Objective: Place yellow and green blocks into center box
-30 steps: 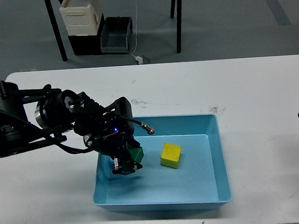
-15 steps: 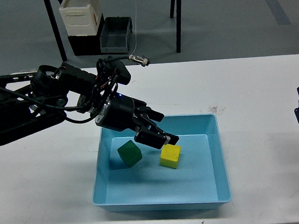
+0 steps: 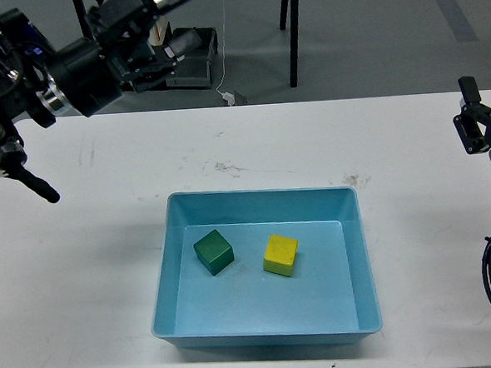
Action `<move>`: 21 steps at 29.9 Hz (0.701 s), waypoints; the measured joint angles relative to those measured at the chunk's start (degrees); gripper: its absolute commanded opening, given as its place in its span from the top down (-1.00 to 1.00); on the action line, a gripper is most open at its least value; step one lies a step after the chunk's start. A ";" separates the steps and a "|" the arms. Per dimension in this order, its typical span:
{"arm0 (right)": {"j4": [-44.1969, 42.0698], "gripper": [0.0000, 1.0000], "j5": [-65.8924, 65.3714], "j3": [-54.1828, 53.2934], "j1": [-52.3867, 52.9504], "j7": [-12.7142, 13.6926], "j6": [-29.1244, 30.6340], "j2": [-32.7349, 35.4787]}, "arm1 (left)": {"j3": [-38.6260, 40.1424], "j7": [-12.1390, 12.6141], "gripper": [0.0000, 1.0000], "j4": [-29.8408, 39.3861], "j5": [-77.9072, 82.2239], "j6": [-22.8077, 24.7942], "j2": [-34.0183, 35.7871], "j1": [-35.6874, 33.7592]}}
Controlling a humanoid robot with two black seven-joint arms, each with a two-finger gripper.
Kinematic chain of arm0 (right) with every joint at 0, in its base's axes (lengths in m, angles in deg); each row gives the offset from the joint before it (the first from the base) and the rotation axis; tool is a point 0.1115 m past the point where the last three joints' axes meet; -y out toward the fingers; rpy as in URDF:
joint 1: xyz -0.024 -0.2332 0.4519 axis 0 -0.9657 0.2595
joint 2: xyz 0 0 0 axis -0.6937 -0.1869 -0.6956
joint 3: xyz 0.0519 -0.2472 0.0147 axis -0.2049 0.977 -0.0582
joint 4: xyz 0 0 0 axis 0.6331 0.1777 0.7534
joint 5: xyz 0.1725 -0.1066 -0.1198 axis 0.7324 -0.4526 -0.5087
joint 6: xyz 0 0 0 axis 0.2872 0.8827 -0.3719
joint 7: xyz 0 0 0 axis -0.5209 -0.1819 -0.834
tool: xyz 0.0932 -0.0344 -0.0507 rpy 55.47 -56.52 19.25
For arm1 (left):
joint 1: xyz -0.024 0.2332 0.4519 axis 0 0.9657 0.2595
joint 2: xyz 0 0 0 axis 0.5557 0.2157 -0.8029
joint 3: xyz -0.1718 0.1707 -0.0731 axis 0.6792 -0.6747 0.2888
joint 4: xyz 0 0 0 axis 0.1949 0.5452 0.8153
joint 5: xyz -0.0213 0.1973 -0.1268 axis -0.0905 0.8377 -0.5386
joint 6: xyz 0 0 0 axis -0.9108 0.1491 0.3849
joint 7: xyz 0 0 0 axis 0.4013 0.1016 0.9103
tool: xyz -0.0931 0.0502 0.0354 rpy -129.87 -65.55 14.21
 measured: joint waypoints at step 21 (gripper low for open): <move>-2.77 -1.00 27.45 -6.38 2.57 12.76 4.58 -11.21 | 1.90 9.38 -1.00 -0.87 -51.07 -0.01 3.84 12.78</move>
